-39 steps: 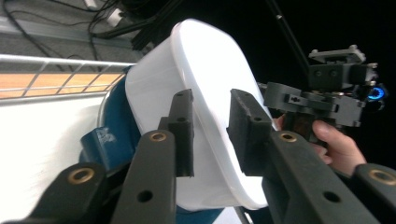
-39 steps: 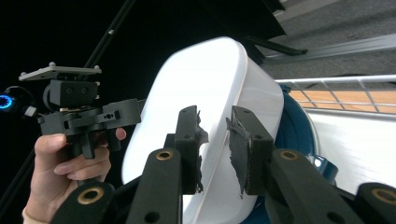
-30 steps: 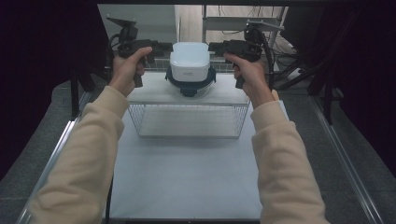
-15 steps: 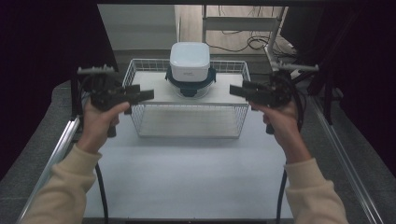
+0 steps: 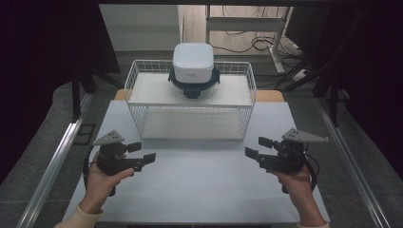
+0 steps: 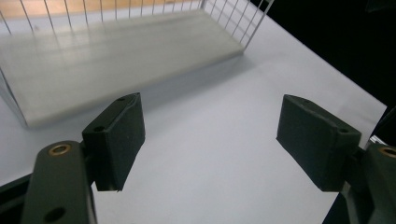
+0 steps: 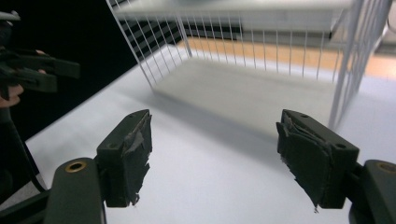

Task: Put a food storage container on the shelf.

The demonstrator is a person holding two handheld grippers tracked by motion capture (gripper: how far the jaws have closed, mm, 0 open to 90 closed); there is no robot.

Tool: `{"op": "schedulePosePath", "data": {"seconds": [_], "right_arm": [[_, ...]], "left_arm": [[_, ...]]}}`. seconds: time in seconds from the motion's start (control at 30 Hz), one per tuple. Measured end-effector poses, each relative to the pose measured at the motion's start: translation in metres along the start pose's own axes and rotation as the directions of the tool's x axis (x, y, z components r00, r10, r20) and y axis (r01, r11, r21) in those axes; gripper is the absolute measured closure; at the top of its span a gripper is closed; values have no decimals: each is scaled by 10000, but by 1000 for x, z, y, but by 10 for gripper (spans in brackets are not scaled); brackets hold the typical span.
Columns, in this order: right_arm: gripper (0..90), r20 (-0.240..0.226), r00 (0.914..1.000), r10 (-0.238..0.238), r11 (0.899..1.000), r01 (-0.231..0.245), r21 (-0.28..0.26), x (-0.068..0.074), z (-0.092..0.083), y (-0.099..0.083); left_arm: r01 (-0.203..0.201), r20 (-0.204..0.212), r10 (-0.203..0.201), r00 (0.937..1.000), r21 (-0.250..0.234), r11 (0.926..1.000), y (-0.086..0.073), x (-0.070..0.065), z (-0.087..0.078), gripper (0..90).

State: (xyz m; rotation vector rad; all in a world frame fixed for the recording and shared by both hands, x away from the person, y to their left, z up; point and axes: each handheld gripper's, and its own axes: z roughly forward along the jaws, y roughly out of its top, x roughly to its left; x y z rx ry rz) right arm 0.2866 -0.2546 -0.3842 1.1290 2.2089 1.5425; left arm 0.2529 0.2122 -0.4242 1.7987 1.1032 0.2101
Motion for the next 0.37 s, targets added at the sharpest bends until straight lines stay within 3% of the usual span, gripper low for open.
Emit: {"op": "schedulePosePath", "data": {"seconds": [0.17, 0.23, 0.37], "right_arm": [[260, 221, 9994, 265, 9981, -277, 554, -7, 6, -28], [251, 312, 9993, 195, 9968, -218, 764, -8, 7, -31], [237, 427, 9991, 28, 9977, -56, 669, -7, 5, -30]], "left_arm": [[130, -82, -129, 9999, 229, 9997, -10, 4, 7, 232], [67, -168, -64, 9998, 202, 9998, -9, 4, 8, 232], [18, -201, -13, 9998, 238, 9997, -11, 3, 8, 226]]}}
